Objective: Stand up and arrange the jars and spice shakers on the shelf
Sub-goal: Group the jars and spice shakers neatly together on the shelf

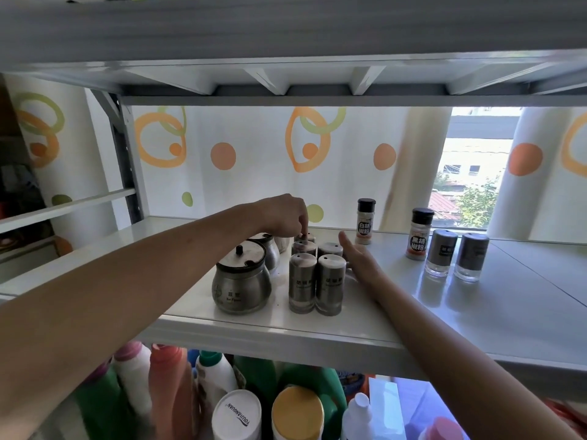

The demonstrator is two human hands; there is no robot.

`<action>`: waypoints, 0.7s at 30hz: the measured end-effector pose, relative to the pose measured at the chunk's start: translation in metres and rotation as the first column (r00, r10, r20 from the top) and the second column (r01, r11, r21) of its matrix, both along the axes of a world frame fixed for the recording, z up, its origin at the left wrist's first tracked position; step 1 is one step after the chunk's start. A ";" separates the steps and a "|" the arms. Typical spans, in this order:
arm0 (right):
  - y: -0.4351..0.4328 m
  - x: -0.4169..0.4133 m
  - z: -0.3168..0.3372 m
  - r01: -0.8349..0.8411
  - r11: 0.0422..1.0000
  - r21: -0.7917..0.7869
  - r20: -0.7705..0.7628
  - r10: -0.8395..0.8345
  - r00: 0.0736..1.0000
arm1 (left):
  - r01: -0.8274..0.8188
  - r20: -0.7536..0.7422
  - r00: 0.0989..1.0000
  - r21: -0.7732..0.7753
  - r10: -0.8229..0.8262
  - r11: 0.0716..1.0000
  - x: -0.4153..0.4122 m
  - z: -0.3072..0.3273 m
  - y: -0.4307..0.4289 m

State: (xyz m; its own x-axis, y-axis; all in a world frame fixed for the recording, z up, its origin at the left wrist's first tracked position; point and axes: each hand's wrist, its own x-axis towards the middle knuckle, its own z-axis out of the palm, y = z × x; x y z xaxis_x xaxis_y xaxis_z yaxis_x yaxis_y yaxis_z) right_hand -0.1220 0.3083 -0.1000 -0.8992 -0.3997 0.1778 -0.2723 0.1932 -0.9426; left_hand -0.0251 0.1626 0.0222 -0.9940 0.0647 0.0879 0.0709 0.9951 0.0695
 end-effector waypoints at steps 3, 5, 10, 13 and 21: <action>0.022 0.010 -0.002 0.054 0.987 0.154 -0.160 -0.029 0.987 | -0.028 -0.085 0.996 -0.001 0.028 1.000 -0.009 -0.003 0.002; 0.044 0.018 -0.005 0.081 0.967 0.242 -0.231 -0.024 0.973 | -0.032 -0.136 0.990 0.025 0.035 0.999 -0.017 -0.004 0.009; 0.123 0.032 -0.011 0.278 0.909 0.310 -0.374 -0.152 0.915 | 0.081 -0.161 0.984 0.061 -0.070 0.995 -0.032 -0.003 0.052; 0.167 0.025 -0.011 0.652 0.742 0.154 -0.443 -0.538 0.717 | 0.149 -0.152 0.979 0.063 -0.138 0.987 -0.048 -0.010 0.086; 0.206 -0.013 -0.013 0.751 0.646 0.133 -0.199 -0.725 0.659 | 0.323 -0.141 0.939 0.044 -0.314 0.945 -0.085 -0.027 0.177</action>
